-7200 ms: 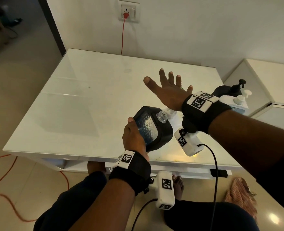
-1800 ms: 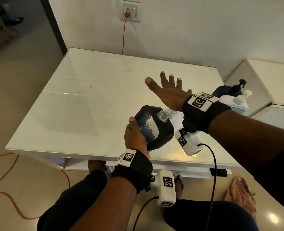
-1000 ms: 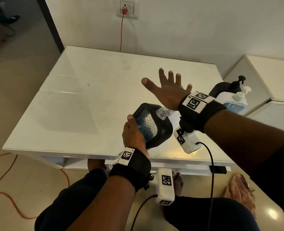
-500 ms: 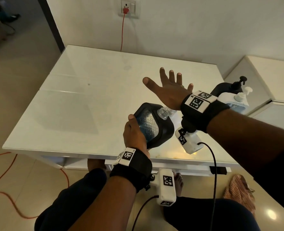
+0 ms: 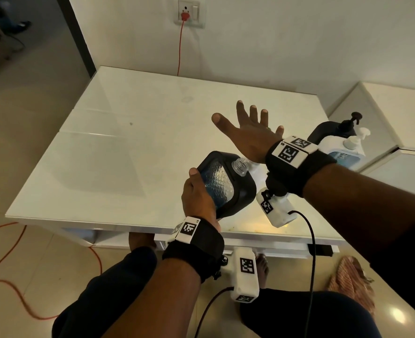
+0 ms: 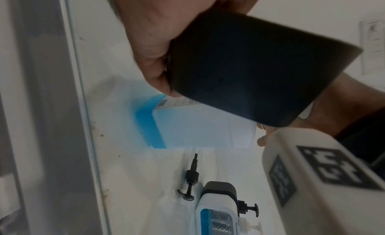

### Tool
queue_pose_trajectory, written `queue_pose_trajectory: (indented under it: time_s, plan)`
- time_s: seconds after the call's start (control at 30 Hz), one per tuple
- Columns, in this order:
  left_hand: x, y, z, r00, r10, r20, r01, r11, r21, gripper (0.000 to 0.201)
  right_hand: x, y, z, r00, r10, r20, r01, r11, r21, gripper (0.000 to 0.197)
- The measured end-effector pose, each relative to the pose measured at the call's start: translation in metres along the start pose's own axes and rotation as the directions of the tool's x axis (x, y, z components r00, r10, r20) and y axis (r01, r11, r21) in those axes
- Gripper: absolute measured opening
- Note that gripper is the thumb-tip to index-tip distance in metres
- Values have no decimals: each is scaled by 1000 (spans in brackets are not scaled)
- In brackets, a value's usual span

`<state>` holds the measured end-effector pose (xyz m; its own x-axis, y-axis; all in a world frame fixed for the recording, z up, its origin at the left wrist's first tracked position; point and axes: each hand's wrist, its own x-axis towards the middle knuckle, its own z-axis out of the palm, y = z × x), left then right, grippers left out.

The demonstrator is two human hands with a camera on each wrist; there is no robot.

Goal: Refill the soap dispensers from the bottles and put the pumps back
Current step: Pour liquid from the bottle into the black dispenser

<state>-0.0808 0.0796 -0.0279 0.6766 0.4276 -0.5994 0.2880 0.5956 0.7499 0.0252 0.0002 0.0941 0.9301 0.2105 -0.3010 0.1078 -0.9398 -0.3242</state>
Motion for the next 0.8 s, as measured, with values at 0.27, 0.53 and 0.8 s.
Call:
queue_pose_trajectory:
  time_s: [0.27,0.53,0.8]
  plan:
    - [3,-1,-1,1000,-2,-9,3,1000,24,74,2,-5,-8,1000,-22,19,22,1000,1,102]
    - [-1,2,2,1000,-11,-16,11,1000,7,72,0,-1,-1,1000,-15,-3,15,1000,-13,106]
    - [-2,2,0,1000,-1,-22,2,1000,16,72,0,-4,-6,999,-21,29,21,1000,6,104]
